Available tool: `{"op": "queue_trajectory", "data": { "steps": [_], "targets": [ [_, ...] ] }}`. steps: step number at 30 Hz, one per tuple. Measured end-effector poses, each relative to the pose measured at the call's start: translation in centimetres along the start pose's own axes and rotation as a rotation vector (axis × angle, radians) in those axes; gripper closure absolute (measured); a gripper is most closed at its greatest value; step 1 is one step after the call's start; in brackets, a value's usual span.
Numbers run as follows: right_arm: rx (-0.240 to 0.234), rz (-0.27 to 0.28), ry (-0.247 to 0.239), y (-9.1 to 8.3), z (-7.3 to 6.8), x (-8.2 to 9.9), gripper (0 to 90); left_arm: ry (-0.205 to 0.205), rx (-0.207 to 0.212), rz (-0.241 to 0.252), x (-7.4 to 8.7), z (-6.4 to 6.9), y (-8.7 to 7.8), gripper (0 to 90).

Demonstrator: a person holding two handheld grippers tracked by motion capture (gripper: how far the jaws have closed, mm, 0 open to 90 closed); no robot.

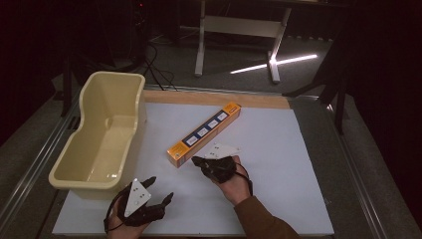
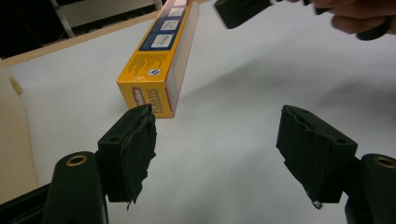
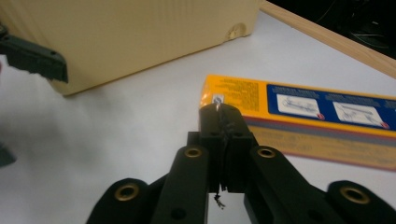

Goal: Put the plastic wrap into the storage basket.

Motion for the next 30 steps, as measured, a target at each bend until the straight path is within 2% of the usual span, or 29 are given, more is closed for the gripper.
{"op": "queue_trajectory", "data": {
  "steps": [9, 19, 30],
  "targets": [
    [0.009, -0.026, -0.034, 3.6, -0.3, -1.7, 89.8, -0.005, 0.002, 0.007, -0.1, 0.0, -0.1, 28.2],
    [0.026, -0.061, -0.039, 7.8, -0.3, -3.1, 89.8, -0.006, 0.009, 0.016, -0.1, 0.1, -0.2, 28.9],
    [0.044, -0.11, 0.015, 11.6, 0.4, -3.0, 89.9, -0.005, 0.007, 0.016, -0.2, 0.1, -0.3, 29.1]
  ]
}}
Point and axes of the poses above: each handheld gripper's, and its own axes: y roughly forward along the jaws, x roughly out of its underside, z roughly to its right, the point moved 6 cm from there along y, roughly forward along the jaws, and after that the axes turned 3 degrees about -x, right-handed, at the moved point
